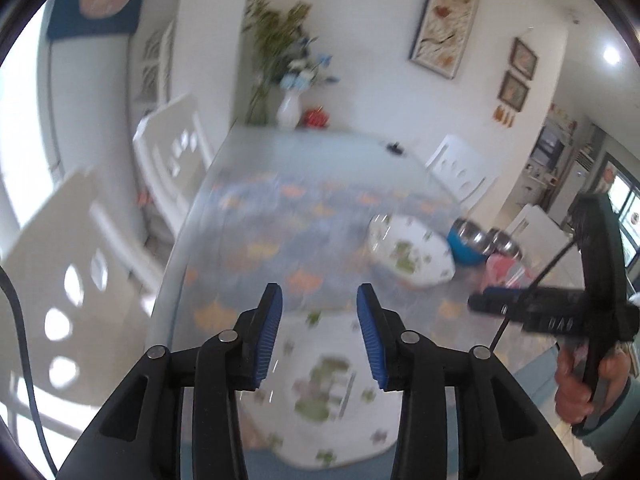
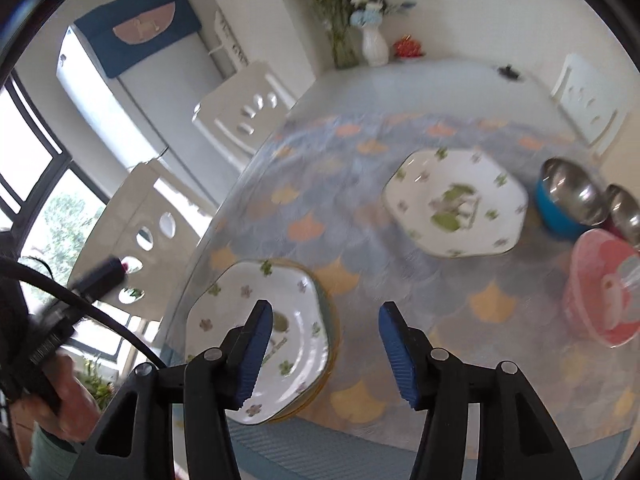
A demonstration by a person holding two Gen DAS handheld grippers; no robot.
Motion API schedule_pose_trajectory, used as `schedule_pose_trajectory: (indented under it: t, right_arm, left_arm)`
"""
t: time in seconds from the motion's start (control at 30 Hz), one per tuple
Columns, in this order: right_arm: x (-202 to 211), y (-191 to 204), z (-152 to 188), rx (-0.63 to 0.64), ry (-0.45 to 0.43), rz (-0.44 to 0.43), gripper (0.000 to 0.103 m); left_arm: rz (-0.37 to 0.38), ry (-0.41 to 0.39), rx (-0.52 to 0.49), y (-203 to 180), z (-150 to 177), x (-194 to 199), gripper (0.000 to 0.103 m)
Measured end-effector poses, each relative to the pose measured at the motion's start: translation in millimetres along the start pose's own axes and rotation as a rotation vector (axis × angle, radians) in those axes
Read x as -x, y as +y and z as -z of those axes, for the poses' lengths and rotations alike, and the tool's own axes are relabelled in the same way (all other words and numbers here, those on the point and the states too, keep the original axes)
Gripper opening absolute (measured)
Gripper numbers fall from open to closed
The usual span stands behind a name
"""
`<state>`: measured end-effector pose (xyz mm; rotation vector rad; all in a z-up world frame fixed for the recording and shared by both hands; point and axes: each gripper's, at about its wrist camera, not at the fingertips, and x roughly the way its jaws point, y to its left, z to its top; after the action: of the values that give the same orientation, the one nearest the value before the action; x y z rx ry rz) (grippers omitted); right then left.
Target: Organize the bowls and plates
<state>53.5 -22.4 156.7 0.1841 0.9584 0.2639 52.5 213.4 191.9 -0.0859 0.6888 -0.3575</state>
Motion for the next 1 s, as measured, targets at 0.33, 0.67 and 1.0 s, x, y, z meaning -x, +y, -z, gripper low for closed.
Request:
schedule_pose_trajectory:
  t: [0.33,0.67,1.0]
  right_arm:
    - [14,-62,-17,-0.24,-0.066,0.054,0.055]
    - [0,-108,-49,-0.377,-0.106,0.128,0.055]
    - [-74,-143,-62,-0.469,0.013,0.271,0.055]
  left_arm:
    - [0.091,0.029,-0.099,-39,-54,-68,0.048]
    - [0.179,0.063,-0.16,-62,-99,-128,0.05]
    - [0.265,0.284,-0.075,-64,-89,-242,0.049]
